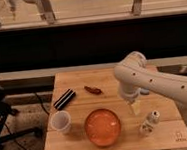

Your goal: Pick up the ceramic bowl

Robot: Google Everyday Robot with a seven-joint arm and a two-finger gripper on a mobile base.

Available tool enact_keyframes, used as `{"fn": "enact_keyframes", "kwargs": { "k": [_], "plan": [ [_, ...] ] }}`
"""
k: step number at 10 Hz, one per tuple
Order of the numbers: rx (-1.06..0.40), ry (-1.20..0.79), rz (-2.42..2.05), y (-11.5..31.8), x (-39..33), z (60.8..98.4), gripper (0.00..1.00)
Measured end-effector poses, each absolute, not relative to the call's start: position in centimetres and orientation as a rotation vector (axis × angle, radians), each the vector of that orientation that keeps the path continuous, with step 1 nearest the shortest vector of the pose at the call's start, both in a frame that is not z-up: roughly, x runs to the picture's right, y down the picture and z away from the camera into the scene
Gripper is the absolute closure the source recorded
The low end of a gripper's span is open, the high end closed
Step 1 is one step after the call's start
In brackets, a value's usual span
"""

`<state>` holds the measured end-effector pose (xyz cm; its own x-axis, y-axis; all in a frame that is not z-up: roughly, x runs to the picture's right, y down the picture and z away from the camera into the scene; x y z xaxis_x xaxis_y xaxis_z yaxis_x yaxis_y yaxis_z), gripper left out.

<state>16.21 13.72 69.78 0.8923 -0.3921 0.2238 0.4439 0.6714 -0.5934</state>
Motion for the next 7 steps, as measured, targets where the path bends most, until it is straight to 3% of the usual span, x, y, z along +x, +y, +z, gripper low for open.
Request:
{"fn": "enact_keyframes", "kwargs": {
  "k": [7],
  "plan": [
    [-0.697, -0.134, -0.615, 15.5, 13.9, 68.9, 0.20]
  ]
}}
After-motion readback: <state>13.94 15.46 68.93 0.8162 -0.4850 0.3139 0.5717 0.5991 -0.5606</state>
